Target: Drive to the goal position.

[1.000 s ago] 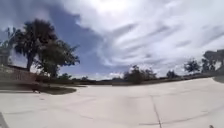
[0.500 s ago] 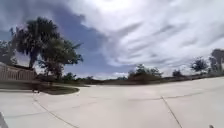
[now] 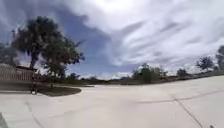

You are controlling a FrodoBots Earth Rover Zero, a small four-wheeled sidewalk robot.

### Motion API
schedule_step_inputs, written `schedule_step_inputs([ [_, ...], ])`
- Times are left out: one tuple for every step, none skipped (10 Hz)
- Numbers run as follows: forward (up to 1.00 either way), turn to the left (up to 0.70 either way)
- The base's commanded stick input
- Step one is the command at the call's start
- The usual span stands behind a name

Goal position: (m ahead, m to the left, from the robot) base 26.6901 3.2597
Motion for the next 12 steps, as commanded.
schedule_step_inputs([
  [0.85,0.00],
  [0.85,0.00],
  [0.85,0.00],
  [0.85,0.00],
  [0.85,0.00],
  [0.85,0.00],
  [0.85,0.00],
  [0.85,0.00],
  [0.85,0.00],
  [0.85,0.00],
  [0.85,0.00],
  [0.85,0.00],
])
